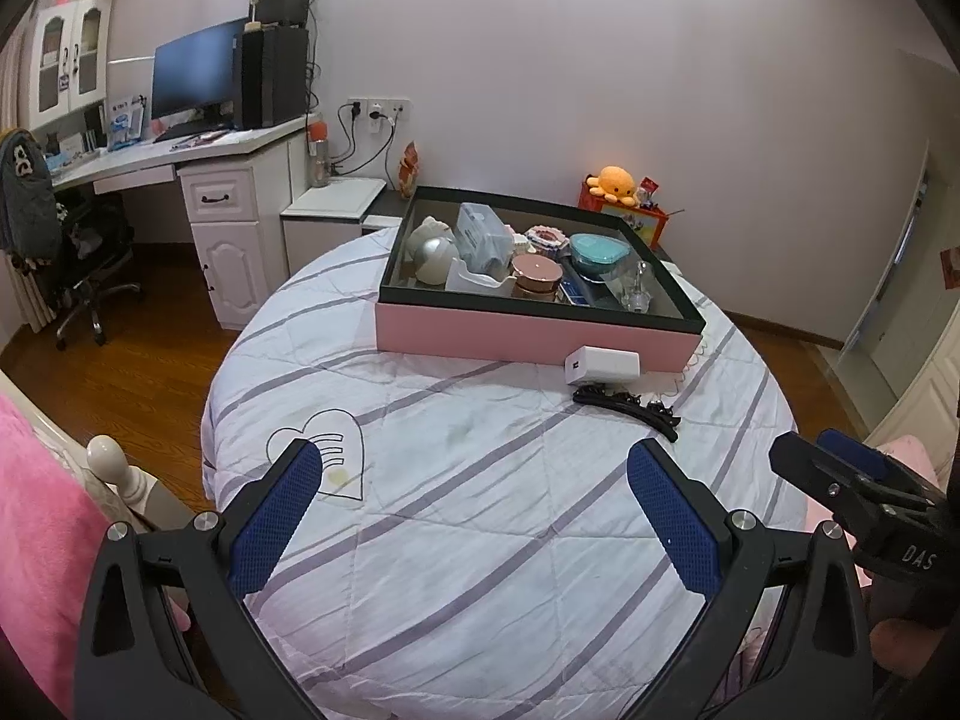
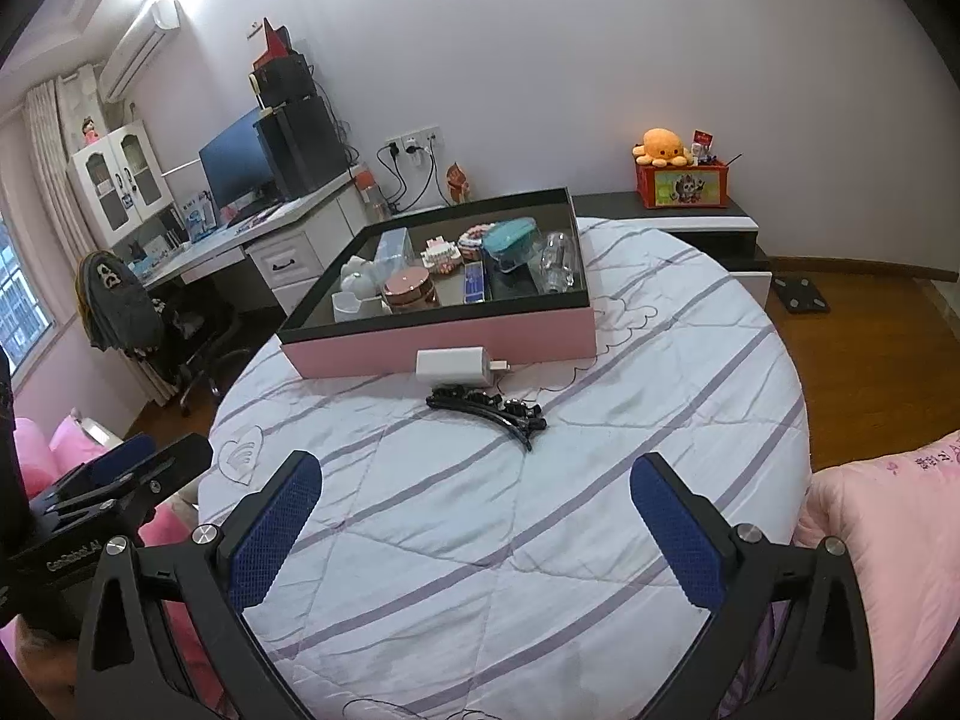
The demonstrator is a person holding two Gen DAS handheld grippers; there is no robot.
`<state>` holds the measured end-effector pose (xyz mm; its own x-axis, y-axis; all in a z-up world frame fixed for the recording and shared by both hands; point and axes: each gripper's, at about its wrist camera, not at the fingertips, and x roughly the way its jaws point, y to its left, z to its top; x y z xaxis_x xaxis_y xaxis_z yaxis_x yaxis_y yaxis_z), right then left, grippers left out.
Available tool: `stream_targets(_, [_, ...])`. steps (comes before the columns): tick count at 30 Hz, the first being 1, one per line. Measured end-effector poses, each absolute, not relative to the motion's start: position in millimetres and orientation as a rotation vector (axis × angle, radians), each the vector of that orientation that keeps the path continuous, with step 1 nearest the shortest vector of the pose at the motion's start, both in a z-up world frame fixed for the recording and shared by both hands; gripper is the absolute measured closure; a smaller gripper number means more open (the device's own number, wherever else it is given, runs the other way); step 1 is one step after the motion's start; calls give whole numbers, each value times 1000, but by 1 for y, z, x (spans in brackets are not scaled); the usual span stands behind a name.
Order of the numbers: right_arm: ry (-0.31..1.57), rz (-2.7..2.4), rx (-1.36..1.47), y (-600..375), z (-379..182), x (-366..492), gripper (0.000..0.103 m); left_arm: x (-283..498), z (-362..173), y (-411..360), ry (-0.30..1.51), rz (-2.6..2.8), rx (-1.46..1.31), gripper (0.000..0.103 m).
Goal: Organize rigid objects
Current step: 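Withdraw both tools from the box back over the quilt, then grasp the black hair clip with the right tool while the left tool grasps the white charger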
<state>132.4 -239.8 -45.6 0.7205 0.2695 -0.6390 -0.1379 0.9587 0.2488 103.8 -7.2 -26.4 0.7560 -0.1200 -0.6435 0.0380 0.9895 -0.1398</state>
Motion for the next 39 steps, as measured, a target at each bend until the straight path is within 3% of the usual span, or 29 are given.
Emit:
stream_targets(18, [878, 210, 30, -231, -98, 217, 0, 162, -52, -22, 776, -87, -102, 0])
stream_targets(23, [915, 235, 2, -222, -114, 240, 10, 179, -64, -21, 804, -81, -101, 0])
stream_targets(26, [932, 254, -19, -215, -122, 249, 26, 189, -70, -21, 819, -79, -95, 0])
stream_targets(30, [925, 290, -73, -204, -125, 252, 38, 199, -75, -24, 827, -88, -89, 0])
stream_targets(34, [917, 323, -106, -200, -124, 248, 59, 205, -77, -29, 831, -96, -87, 0])
stream_targets(39, [916, 363, -64, -212, -122, 236, 69, 211, -76, -41, 828, -121, -65, 0])
